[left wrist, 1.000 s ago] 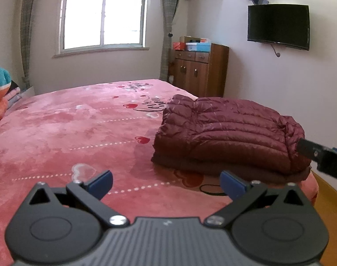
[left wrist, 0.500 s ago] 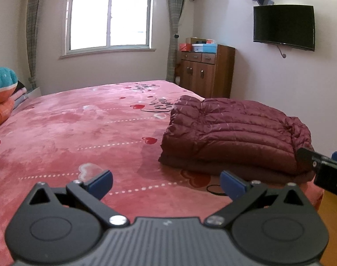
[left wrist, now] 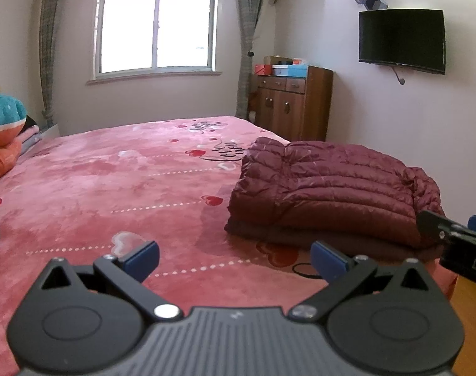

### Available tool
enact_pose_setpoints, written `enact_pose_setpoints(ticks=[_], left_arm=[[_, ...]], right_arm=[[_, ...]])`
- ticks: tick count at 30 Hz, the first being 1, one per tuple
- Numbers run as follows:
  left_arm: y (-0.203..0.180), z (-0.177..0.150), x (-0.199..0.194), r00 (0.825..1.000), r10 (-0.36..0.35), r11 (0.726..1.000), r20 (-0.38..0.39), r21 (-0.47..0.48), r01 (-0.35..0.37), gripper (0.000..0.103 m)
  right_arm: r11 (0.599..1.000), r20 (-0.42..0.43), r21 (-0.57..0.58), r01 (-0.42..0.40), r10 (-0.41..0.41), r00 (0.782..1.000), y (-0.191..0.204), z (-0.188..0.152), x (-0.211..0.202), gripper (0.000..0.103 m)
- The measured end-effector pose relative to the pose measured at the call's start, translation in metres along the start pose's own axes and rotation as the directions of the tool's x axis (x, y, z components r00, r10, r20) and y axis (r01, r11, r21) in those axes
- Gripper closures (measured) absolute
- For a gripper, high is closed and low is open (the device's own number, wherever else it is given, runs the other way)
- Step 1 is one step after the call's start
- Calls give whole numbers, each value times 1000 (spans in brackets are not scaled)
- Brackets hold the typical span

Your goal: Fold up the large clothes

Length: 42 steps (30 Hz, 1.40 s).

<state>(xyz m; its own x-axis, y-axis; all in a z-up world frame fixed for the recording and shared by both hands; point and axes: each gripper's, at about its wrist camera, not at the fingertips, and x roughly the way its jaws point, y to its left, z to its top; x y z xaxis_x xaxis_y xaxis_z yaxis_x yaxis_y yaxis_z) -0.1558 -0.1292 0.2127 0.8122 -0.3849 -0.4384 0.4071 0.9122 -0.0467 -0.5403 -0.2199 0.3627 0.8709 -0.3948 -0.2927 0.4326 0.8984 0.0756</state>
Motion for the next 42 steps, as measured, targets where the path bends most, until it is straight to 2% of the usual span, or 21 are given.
enact_pose_setpoints(ticks=[14,24,29,32,42], left_arm=[[-9,-1,0,1000,7,1000,17,12,-7,1],[-10,-4,6,1000,16,1000,-5,21,-15,1],[-5,-5,11,1000,16,1000,-18,-18,-16,1],[-3,-7,14,999,36,999,-18,-23,-37,1],[2,-11,21,999,33,998,-23,-50,-34,1]], right_arm=[[1000,-5,9,-2,2,1000,-4,-1,1,0],[1000,-20,7,-7,8,1000,-2,-3,3,0],[1000,-29,4,-15,15,999,-2,-4,6,0],[1000,-34,6,-23,23,999,-2,-5,7,0],[999,-42,-4,-45,45,998,-2,-6,13,0]])
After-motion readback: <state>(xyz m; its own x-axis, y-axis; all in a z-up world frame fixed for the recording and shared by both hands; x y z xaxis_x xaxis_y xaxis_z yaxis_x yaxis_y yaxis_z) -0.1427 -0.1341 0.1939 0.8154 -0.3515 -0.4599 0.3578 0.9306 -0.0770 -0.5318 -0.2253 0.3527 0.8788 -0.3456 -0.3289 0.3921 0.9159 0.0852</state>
